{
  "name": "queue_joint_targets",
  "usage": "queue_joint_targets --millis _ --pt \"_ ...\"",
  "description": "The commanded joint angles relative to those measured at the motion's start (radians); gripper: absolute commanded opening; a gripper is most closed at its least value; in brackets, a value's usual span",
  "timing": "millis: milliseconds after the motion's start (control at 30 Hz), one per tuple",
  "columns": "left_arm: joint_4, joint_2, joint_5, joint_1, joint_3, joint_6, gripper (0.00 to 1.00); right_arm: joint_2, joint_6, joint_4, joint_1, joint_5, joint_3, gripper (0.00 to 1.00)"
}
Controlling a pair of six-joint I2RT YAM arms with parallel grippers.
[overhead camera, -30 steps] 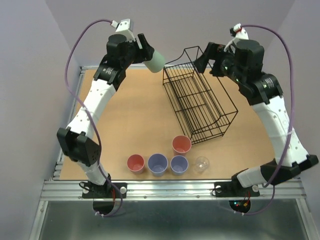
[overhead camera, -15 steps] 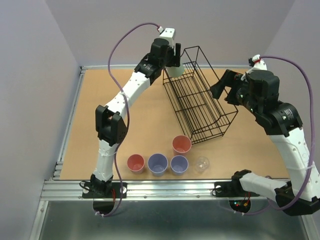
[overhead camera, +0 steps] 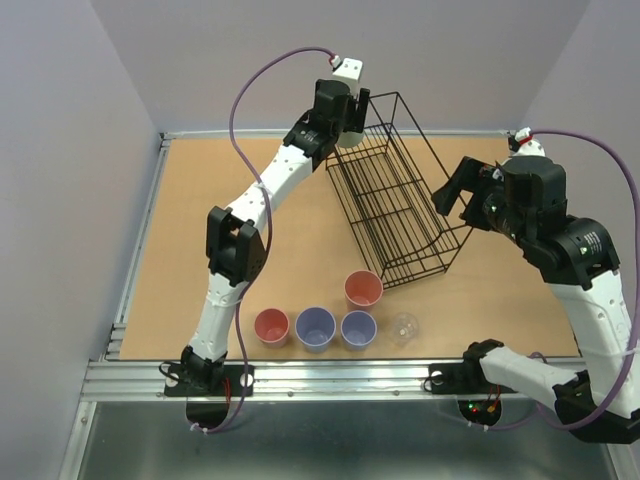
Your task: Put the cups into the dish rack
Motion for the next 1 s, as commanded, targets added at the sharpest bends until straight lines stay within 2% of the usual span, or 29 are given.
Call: queue_joint_targets --millis 0,567,833,967 --pt "0.041 0.009 -0.035 -0.003 0.058 0.04 0.0 -0.001 0.002 -0.024 -0.003 0.037 0.01 1.0" --pt "0.061 0.054 -0.08 -0.032 0.057 0.094 0.0 0.032 -0.021 -0.024 -0.003 0.028 -0.006 1.0" --pt "0.039 0.051 0.026 -0.032 0.043 0.057 0.0 0.021 -0.002 -0.024 -0.003 0.023 -0.037 1.0" --pt "0.014 0.031 0.029 -0.034 0.023 0.057 0.0 0.016 0.005 -0.023 -0.003 0.026 -0.042 1.0"
